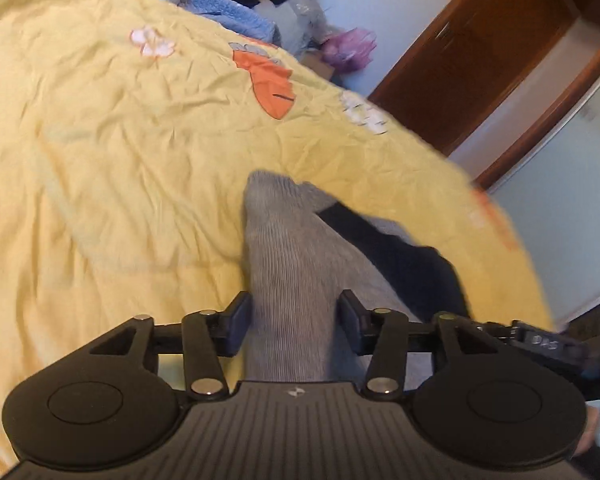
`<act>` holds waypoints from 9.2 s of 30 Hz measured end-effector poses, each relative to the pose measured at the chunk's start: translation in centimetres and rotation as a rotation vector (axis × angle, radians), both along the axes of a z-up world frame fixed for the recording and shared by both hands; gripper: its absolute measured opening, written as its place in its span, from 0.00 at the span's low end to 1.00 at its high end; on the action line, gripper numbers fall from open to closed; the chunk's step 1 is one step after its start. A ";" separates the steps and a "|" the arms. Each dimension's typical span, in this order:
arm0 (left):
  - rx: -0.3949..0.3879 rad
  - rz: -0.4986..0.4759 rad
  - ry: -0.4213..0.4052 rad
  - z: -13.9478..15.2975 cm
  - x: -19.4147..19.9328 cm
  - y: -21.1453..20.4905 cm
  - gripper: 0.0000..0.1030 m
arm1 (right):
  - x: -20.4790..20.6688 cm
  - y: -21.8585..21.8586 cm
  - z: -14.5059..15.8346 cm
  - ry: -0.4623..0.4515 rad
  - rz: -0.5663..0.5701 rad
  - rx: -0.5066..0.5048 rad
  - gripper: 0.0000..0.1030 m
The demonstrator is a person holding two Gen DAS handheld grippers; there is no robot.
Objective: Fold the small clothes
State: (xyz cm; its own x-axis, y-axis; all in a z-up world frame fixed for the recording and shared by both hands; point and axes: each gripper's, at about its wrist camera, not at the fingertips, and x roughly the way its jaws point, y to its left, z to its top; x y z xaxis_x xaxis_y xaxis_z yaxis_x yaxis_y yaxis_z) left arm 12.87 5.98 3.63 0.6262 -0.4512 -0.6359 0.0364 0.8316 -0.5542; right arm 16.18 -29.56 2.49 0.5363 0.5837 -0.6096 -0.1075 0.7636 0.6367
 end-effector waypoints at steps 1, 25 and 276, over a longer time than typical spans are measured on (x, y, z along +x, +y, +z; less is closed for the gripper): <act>-0.036 -0.006 -0.005 -0.2 -1.5 0.7 0.68 | -0.9 -0.5 0.1 -0.004 0.003 0.020 0.60; 0.274 -0.101 -0.117 -0.3 -15.6 -0.4 0.79 | -13.9 -1.8 0.3 0.056 0.167 0.048 0.44; 0.562 -0.045 -0.196 -3.4 -24.0 -7.1 1.00 | -30.8 8.9 -0.5 -0.281 -0.184 -0.661 1.00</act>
